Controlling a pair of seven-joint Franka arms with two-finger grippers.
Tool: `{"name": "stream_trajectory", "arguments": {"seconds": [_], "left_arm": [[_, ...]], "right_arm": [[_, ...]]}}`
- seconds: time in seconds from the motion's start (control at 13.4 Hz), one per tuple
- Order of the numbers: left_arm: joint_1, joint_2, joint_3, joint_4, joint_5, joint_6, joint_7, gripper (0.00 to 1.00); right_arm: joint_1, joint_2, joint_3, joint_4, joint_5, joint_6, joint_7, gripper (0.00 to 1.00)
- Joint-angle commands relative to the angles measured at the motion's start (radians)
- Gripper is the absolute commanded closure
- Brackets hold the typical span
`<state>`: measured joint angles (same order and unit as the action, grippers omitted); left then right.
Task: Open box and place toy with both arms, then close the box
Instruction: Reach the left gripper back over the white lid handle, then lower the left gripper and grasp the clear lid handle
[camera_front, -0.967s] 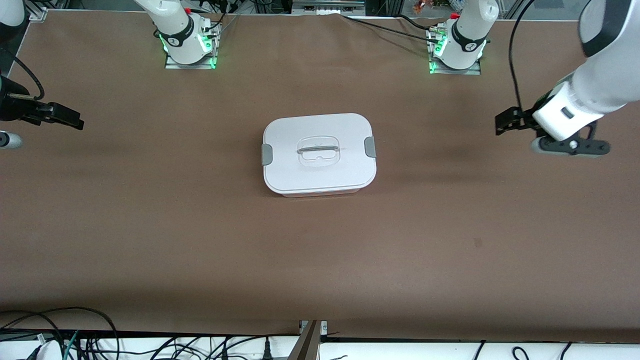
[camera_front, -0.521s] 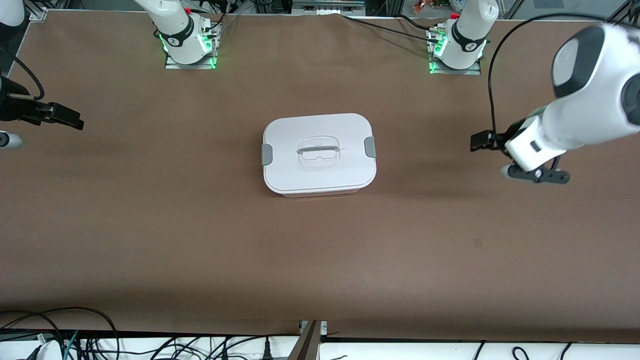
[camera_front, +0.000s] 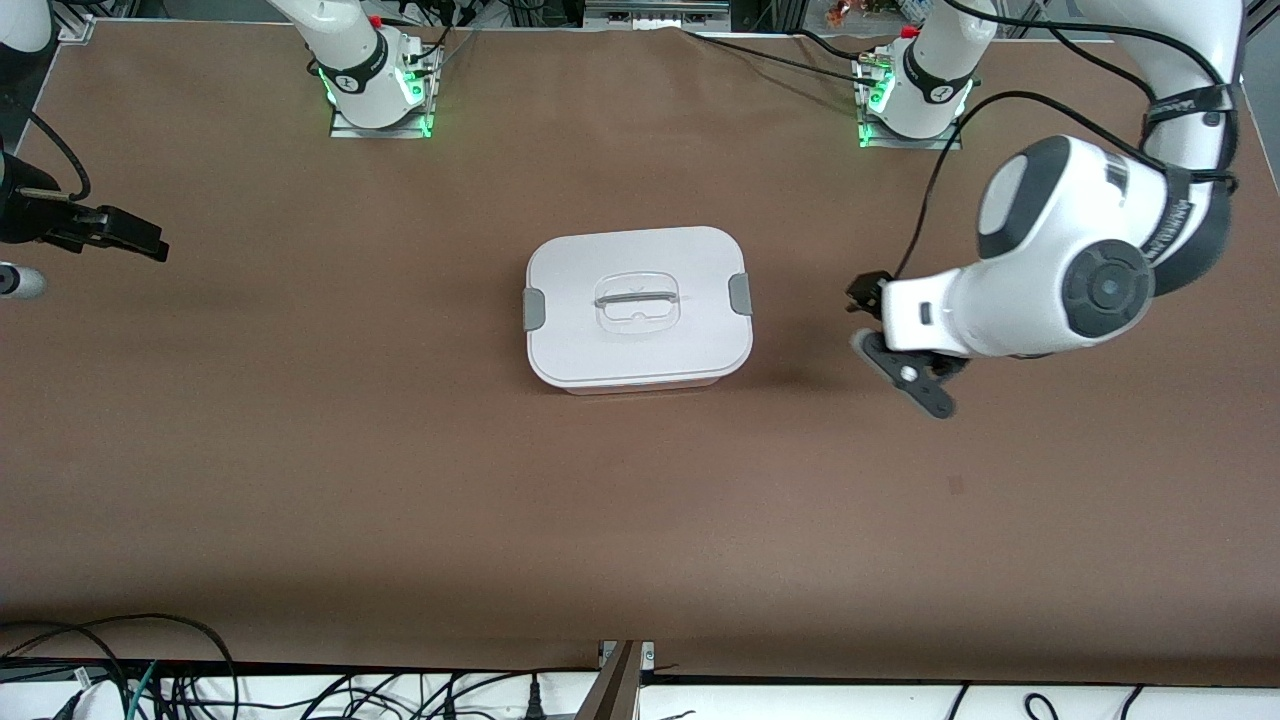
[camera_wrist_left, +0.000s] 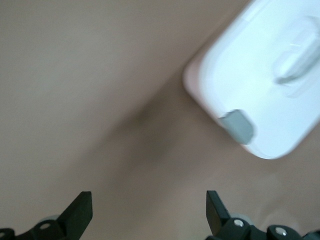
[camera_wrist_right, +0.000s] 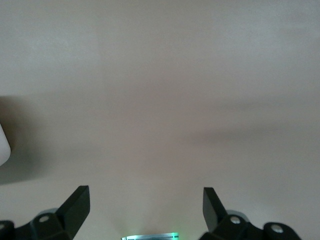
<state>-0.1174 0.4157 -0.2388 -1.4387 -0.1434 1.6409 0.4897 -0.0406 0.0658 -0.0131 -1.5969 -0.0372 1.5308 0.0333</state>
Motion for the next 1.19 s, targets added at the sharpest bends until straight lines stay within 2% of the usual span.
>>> {"name": "stream_trajectory", "arguments": {"seconds": [0.0,0.15,0.37,0.6,0.89,1.04,1.12], "left_arm": [[-0.011,0.067,-0.063,0.032,-0.022,0.065,0.179,0.00],[-0.069,0.081,-0.080,0.031,-0.025,0.134,0.263,0.00],[-0.241,0.090,-0.076,0.014,-0.012,0.256,0.274,0.00],[-0.355,0.126,-0.076,0.003,0.092,0.336,0.262,0.00],[-0.381,0.158,-0.077,-0.068,0.130,0.462,0.260,0.00],[-0.393,0.163,-0.077,-0.074,0.156,0.478,0.262,0.00],[-0.398,0.166,-0.077,-0.071,0.157,0.479,0.260,0.46]], "right_arm": [[-0.004,-0.012,0.002,-0.017,0.019,0.022,-0.015,0.00],[-0.004,-0.011,0.002,-0.017,0.017,0.025,-0.015,0.00],[-0.001,0.008,0.004,-0.014,0.014,0.034,-0.010,0.00],[-0.002,0.017,0.002,0.020,0.016,0.025,-0.006,0.00],[-0.001,0.026,0.005,0.034,0.016,0.020,0.004,0.00],[0.001,0.025,0.010,0.034,0.019,0.023,0.004,0.00],[0.001,0.031,0.010,0.034,0.019,0.029,0.004,0.00]]}}
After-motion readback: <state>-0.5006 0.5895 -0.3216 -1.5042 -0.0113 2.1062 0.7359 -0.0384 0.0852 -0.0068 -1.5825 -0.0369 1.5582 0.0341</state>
